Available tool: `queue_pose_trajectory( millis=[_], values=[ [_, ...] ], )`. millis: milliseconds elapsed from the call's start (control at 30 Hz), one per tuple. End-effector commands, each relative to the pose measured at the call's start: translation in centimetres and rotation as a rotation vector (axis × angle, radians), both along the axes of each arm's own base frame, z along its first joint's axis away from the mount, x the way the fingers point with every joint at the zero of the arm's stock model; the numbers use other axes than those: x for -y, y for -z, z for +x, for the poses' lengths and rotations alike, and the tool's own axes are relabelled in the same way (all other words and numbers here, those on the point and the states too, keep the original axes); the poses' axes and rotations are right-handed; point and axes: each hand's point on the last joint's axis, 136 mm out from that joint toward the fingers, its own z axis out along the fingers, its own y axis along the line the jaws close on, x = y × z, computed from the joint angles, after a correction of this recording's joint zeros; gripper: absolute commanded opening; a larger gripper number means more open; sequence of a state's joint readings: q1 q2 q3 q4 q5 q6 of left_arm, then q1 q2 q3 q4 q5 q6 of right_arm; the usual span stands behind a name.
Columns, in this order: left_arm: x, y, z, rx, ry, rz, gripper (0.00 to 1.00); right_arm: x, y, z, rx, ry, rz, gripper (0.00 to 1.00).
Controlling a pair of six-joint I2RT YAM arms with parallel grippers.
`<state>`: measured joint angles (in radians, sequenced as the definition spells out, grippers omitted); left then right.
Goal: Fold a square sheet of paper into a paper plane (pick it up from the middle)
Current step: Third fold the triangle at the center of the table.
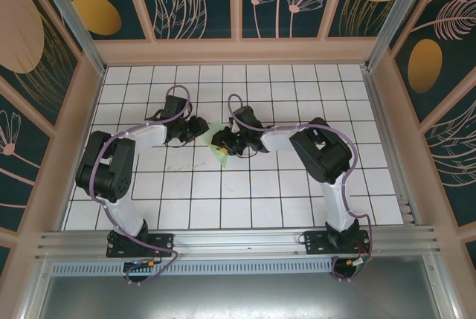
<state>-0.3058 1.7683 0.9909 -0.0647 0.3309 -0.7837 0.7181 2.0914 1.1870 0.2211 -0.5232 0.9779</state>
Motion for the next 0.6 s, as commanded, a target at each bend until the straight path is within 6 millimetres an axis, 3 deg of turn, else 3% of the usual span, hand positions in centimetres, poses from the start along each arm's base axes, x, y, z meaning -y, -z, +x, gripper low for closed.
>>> queue_pose_trajectory(
  millis=[0,433,567],
  values=[
    [0.1,-1.0,-0.4,0.007,0.009,-0.028,0.30,1.7,3.3,-0.9,-0.052,0.027,-0.116,0.36],
    [1.3,0.0,-3.1,-0.047,0.086,-0.099,0.12,2.4,4.0,-1.4,-0.069,0.027,-0.156,0.06],
    [2.1,0.1,-3.8,-0.058,0.122,-0.105,0.05,2.8,4.5,-1.6,-0.082,0.029,-0.179,0.01]
  ],
)
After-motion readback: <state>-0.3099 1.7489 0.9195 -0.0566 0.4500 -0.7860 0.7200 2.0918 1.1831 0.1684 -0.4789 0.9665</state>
